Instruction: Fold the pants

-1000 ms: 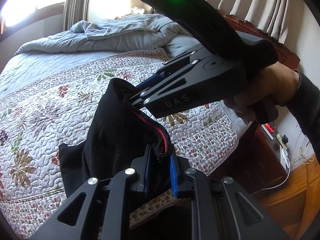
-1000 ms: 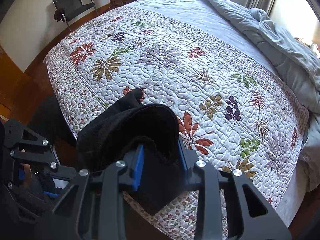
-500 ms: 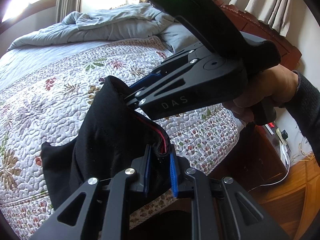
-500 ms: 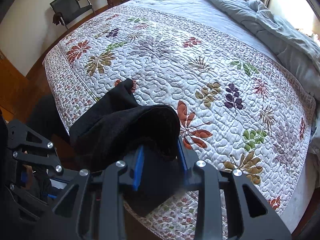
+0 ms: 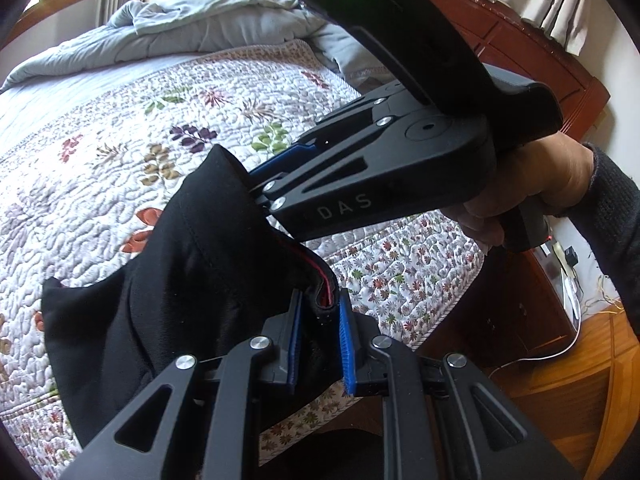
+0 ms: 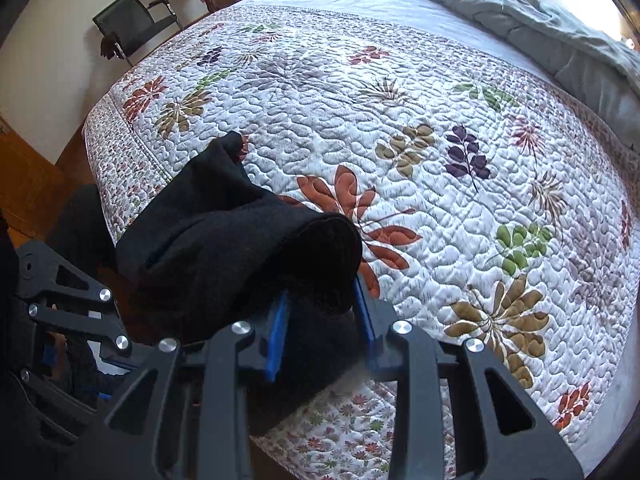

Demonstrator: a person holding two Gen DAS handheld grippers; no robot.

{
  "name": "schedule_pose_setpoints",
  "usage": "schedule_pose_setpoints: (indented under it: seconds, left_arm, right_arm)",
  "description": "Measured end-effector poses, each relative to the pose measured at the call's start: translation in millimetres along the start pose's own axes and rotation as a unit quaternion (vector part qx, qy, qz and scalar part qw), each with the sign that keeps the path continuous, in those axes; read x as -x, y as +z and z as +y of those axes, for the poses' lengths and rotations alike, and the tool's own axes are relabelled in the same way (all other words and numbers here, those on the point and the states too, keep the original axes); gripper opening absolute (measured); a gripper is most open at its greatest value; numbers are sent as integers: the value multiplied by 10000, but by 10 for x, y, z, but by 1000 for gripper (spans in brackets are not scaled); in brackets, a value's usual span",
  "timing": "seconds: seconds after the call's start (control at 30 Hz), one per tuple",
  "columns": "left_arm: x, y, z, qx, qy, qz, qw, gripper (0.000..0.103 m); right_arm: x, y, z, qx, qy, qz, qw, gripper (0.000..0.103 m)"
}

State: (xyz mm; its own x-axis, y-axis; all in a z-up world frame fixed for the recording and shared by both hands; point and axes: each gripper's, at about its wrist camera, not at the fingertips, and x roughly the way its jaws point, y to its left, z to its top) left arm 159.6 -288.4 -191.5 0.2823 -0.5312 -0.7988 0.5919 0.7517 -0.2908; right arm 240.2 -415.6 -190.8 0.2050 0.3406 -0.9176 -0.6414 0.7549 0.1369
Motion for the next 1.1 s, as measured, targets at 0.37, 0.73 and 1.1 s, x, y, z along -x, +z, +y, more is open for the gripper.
schedule_pose_setpoints:
  seconds: [0.37, 0.73, 1.1]
  left_arm:
    - [-288, -122, 33, 206, -294, 272, 9990, 16]
    - [114, -286, 154, 393, -1194, -109, 9920, 72]
    - [514, -662, 1311, 1796, -939, -423, 9783, 82]
  right_arm:
    - [-232, -348, -200, -465, 89, 43, 9989, 33]
    - [-105, -919, -718, -2710, 715, -573, 9582, 52]
    - [-481, -1464, -421, -4496, 2711, -1086, 8442, 86]
